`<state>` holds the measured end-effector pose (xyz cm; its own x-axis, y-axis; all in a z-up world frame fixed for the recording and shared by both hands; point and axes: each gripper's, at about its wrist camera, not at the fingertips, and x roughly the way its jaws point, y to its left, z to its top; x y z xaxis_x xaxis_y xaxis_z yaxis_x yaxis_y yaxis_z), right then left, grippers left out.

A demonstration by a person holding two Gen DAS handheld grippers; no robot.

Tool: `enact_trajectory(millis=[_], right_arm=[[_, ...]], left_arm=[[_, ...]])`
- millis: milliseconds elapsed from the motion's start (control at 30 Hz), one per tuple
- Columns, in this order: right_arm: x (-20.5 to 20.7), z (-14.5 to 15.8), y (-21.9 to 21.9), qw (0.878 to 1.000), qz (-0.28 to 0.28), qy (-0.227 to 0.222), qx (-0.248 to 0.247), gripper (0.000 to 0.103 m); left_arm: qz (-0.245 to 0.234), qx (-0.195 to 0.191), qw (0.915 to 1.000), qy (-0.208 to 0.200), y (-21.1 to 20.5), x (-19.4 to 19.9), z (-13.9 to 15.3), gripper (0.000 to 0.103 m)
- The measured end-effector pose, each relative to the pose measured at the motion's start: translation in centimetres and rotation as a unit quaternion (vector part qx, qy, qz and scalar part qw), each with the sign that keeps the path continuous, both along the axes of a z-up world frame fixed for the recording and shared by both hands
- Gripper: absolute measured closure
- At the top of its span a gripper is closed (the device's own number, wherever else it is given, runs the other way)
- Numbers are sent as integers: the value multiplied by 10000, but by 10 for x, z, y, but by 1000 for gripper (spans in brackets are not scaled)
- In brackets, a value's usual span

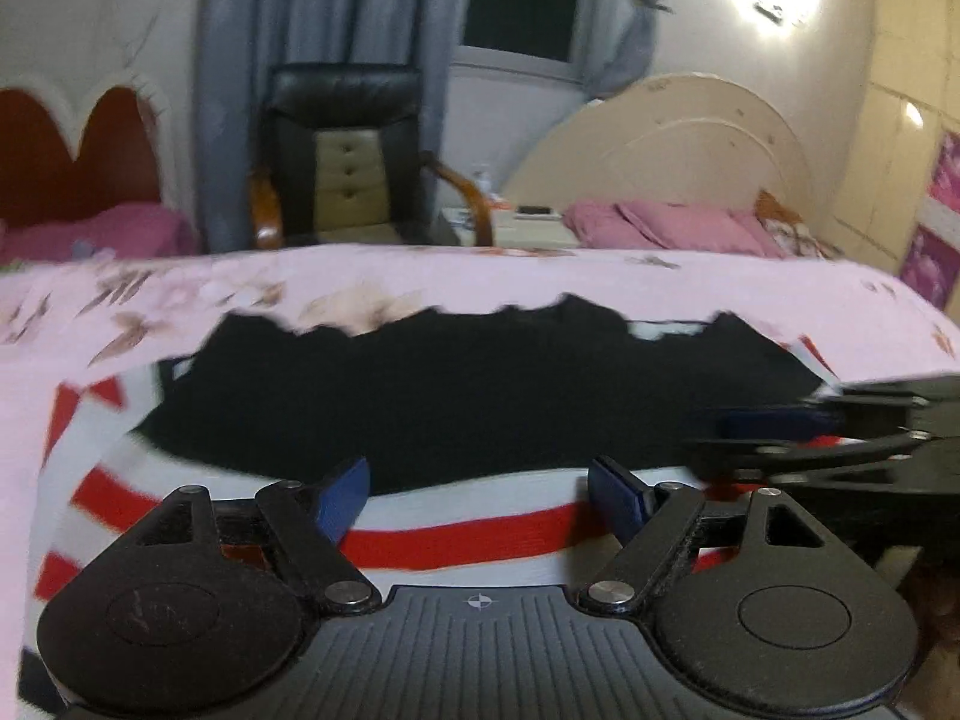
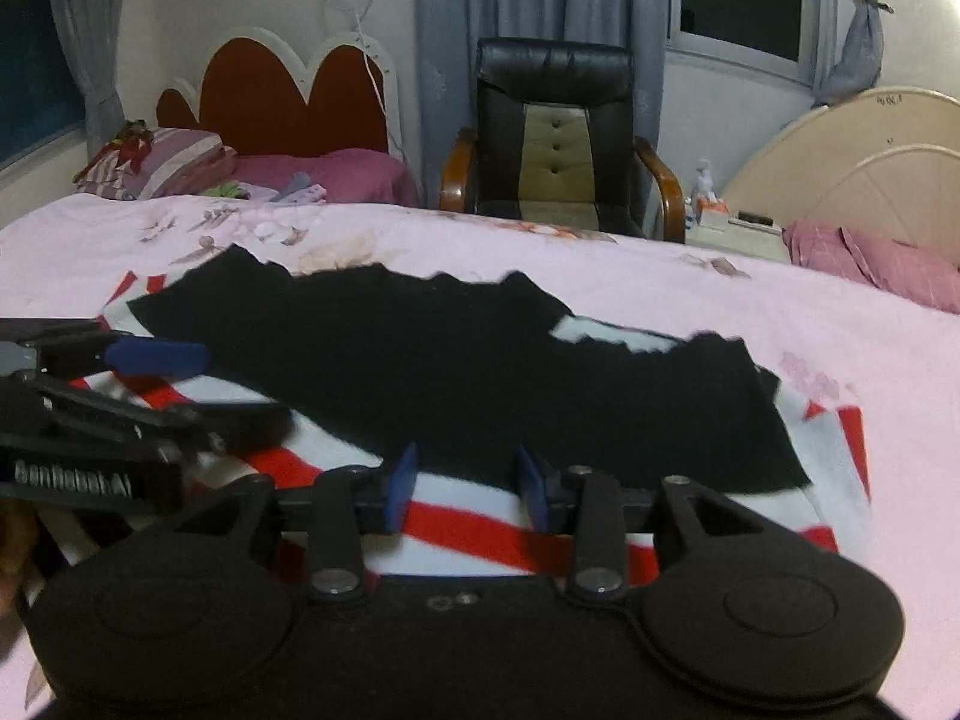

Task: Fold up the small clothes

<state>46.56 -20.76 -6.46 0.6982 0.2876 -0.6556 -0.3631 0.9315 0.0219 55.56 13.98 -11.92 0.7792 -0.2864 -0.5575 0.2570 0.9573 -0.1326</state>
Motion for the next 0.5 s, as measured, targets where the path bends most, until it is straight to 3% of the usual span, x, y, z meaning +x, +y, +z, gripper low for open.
enact_trajectory(millis=[133, 267, 367, 400, 500], right_arm=[[-4, 1, -34, 9985, -476, -84, -272, 65], [-14, 1, -82, 9945, -1037, -71, -136, 70], [-16, 7, -83, 9928, -1194, 58, -7, 67], [-20, 13, -78, 9925, -1224, 14, 36, 61], [-37, 23, -52, 9949, -956, -127, 296, 61]], left_arm=[[382, 25, 9993, 54, 45, -5, -3, 24], [515, 41, 9987, -32, 74, -9, -9, 24], [694, -2, 9976, 10, 67, -11, -4, 24], [682, -14, 9977, 19, 60, -14, -1, 24], [335, -12, 9994, -68, 31, -32, 1, 24]])
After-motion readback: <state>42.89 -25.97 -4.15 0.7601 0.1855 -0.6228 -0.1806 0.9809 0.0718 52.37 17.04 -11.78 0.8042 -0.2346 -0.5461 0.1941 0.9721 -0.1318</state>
